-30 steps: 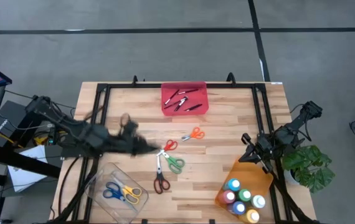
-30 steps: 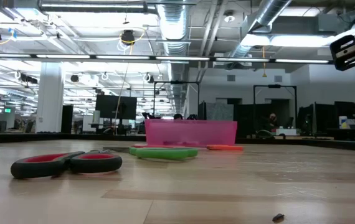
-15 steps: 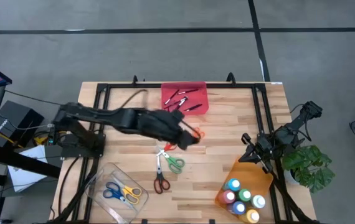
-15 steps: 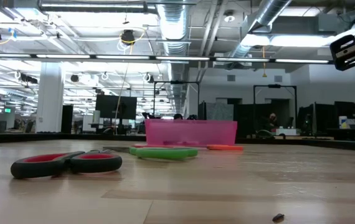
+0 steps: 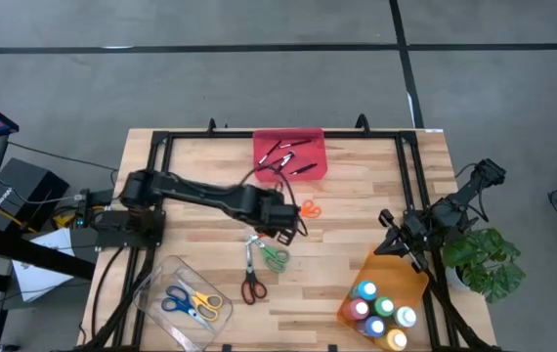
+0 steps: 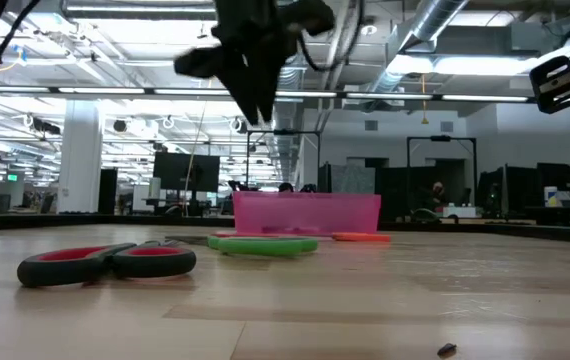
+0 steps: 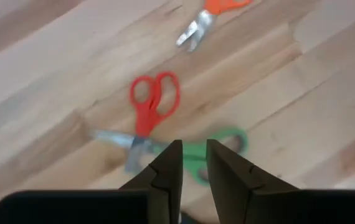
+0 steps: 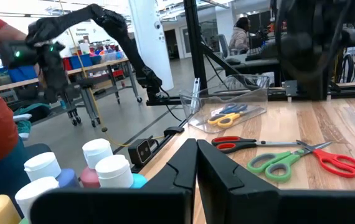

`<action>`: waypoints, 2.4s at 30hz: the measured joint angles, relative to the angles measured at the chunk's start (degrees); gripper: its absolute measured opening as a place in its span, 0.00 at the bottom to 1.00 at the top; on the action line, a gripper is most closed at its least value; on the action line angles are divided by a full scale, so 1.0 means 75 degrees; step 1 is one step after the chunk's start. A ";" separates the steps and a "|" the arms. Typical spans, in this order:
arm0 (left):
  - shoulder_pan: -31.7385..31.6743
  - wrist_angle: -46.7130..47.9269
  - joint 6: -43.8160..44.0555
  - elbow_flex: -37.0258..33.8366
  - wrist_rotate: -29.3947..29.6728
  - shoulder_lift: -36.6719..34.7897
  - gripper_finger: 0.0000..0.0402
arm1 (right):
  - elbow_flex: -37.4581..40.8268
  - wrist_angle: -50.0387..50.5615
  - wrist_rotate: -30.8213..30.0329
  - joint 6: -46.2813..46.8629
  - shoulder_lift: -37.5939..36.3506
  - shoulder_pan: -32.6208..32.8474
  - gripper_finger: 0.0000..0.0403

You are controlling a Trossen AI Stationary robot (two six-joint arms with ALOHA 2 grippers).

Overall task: Pick & Place Paint Supplies
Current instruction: Put the green scissors into the transparent bin

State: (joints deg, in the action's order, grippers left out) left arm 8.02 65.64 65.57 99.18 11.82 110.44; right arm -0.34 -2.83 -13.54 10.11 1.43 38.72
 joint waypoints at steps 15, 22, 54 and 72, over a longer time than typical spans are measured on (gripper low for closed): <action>0.0494 -0.1648 -0.5258 0.0000 -0.0019 0.1259 0.37 | -0.0001 0.0000 0.0001 0.0000 0.0002 0.0002 0.02; 0.0304 -0.2026 -0.7253 -0.0008 -0.0127 0.1354 0.54 | -0.0002 0.0000 0.0002 -0.0002 0.0001 0.0002 0.02; 0.0395 -0.4414 -0.9303 -0.2425 -0.0559 0.1295 0.19 | -0.0001 0.0000 0.0002 0.0000 0.0003 0.0002 0.02; 0.0351 -0.4942 -0.7745 -0.2457 -0.0520 0.0984 0.03 | -0.0003 0.0000 0.0001 0.0000 0.0002 0.0001 0.02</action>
State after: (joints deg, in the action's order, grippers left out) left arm 10.65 28.58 7.48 80.75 7.92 117.82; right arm -0.36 -2.83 -13.53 10.11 1.45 38.73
